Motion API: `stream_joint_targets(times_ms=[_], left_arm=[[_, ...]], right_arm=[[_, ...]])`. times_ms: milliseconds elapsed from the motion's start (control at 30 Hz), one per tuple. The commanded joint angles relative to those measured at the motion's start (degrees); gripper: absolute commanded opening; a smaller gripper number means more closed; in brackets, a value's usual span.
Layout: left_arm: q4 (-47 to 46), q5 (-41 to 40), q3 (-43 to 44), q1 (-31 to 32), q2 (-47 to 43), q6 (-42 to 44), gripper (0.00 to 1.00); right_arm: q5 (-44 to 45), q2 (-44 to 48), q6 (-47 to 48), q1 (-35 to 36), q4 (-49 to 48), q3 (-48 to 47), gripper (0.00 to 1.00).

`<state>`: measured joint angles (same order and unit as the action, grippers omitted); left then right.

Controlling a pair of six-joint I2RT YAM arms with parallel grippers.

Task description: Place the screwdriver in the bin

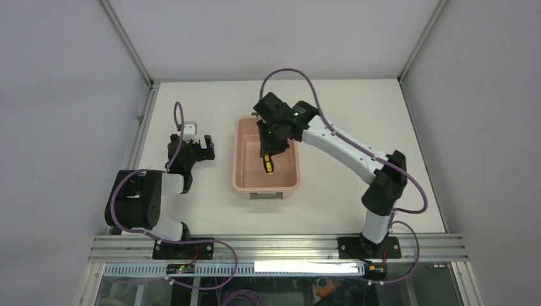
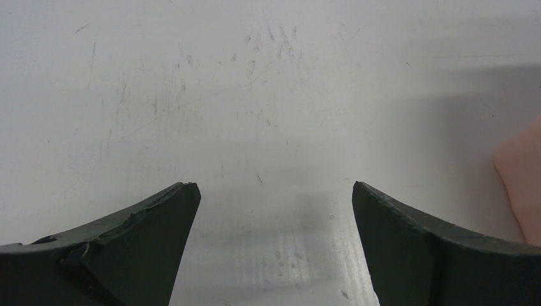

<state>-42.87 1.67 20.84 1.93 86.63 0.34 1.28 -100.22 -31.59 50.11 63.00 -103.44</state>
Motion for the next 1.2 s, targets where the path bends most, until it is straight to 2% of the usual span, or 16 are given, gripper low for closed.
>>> stream_joint_targets(times_ms=[0,200,333,467,667,900,1000,1033,1067,1100,1167], left_arm=[[-3.6,0.6,1.0,0.6,-0.3,-0.9,0.99],[-3.6,0.5,1.0,0.6,-0.3,-0.9,0.99],[-3.6,0.5,1.0,0.6,-0.3,-0.9,0.99],[-3.7,0.5,1.0,0.6,-0.2,-0.9,0.99],[-3.6,0.5,1.0,0.6,-0.3,-0.9,0.99],[-3.6,0.6,1.0,0.6,-0.2,-0.9,0.99],[-3.6,0.5,1.0,0.6,-0.2,-0.9,0.99],[-3.6,0.5,1.0,0.6,-0.3,-0.9,0.99],[-3.6,0.6,1.0,0.6,-0.3,-0.9,0.99],[-3.6,0.6,1.0,0.6,-0.2,-0.9,0.99],[-3.6,0.6,1.0,0.6,-0.2,-0.9,0.99]], right_arm=[[3.8,-7.4,-2.7,1.5,-4.1,-2.6,0.0],[5.6,-14.4,-4.9,3.0,-6.4,1.5,0.0],[6.0,-16.1,-6.9,3.8,-9.5,5.4,0.1],[8.0,-16.2,-7.9,4.7,-9.9,6.7,0.28],[11.0,-13.9,-7.9,5.3,-8.1,5.9,0.45],[13.0,-8.3,-4.9,5.5,-5.0,2.9,0.48],[13.4,-3.9,-2.0,5.2,-5.4,1.9,0.54],[13.4,-2.3,-0.8,4.8,-5.7,1.8,0.61],[13.4,0.0,0.5,4.3,-6.4,1.9,0.84],[13.6,2.1,1.6,3.8,-7.1,2.2,0.97],[14.0,5.9,3.7,2.2,-8.5,3.6,0.99]])
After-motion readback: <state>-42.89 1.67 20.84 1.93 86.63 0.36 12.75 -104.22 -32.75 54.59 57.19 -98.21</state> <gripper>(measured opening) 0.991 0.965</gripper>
